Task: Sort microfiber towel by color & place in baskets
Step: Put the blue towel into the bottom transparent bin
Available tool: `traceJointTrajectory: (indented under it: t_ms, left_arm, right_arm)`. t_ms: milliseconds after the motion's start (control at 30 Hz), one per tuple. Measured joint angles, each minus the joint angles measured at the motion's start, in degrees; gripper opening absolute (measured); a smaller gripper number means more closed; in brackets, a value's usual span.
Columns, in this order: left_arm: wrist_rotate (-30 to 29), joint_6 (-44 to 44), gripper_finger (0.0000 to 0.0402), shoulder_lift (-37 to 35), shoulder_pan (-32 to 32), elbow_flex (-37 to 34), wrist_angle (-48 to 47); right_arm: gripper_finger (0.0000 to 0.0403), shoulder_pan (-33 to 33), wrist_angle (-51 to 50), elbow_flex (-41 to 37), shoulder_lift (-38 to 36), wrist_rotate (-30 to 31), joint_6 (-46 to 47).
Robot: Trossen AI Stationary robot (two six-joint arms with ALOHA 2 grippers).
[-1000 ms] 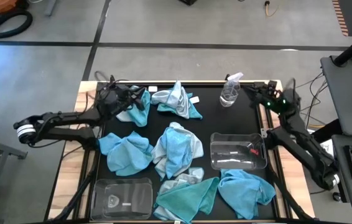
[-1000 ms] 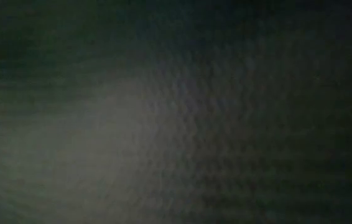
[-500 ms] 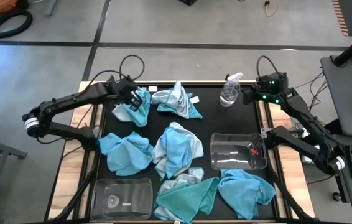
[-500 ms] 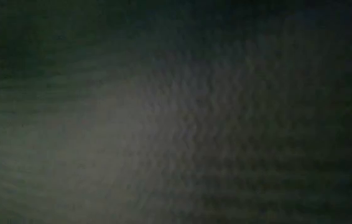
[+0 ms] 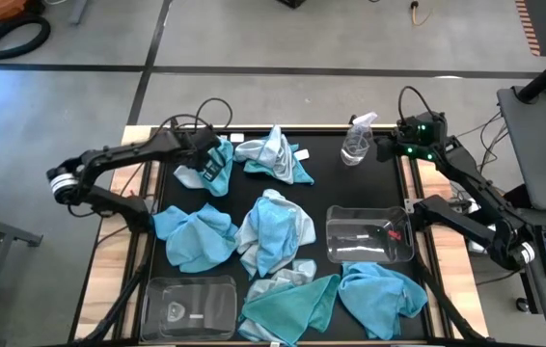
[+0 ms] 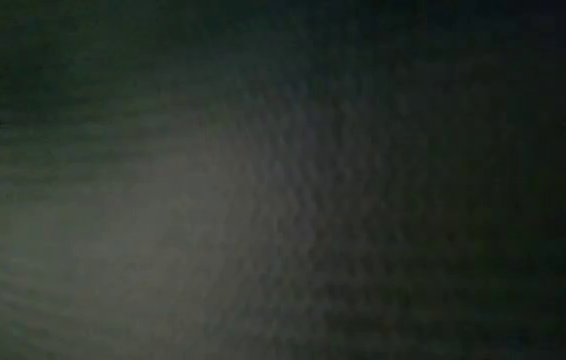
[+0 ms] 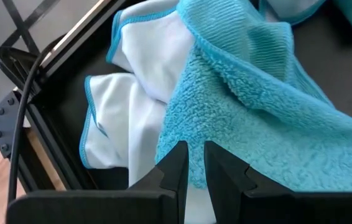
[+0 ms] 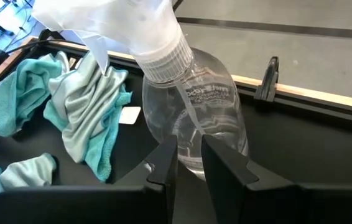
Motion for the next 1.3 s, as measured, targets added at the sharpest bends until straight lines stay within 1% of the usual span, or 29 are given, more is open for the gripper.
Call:
traceJointTrajectory:
  t_ms: [200, 267, 433, 633, 767, 933, 1033, 1200, 1233, 1300]
  left_arm:
    - [0.4, 1.2, 0.0044, 2.0, 1.1, 0.0, 0.5]
    - [0.9, 2.1, 0.0053, 3.0, 1.2, 0.0, 0.5]
    - [4.7, 4.4, 0.0084, 6.0, 1.6, 0.5, 0.8]
    - [4.9, 5.8, 0.0125, 10.2, 1.7, 1.6, 0.7]
    - [4.9, 5.7, 0.0129, 12.1, 1.7, 1.8, 0.7]
    - [4.9, 5.0, 0.0109, 13.1, 1.7, 1.8, 0.7]
    - [4.9, 4.7, 0.008, 13.0, 1.7, 1.8, 0.7]
    - [4.9, 4.0, 0.0013, 11.8, 1.7, 1.8, 0.7]
    - [4.9, 3.8, 0.0007, 11.5, 1.7, 1.8, 0.7]
    - [5.0, 3.4, 0.0008, 10.7, 1.7, 1.8, 0.6]
  right_arm:
    - [0.0068, 0.0, 0.0, 0.0, 0.0, 0.0, 0.0]
    - [0.0068, 0.0, 0.0, 0.0, 0.0, 0.0, 0.0]
    - [0.0068, 0.0, 0.0, 0.0, 0.0, 0.0, 0.0]
    - [0.0068, 0.0, 0.0, 0.0, 0.0, 0.0, 0.0]
    - [0.0068, 0.0, 0.0, 0.0, 0.0, 0.0, 0.0]
    - [0.0068, 0.0, 0.0, 0.0, 0.0, 0.0, 0.0]
    - [0.0068, 0.0, 0.0, 0.0, 0.0, 0.0, 0.0]
    - [0.0068, 0.0, 0.0, 0.0, 0.0, 0.0, 0.0]
    - [0.0068, 0.0, 0.0, 0.0, 0.0, 0.0, 0.0]
    - [0.0068, 0.0, 0.0, 0.0, 0.0, 0.0, 0.0]
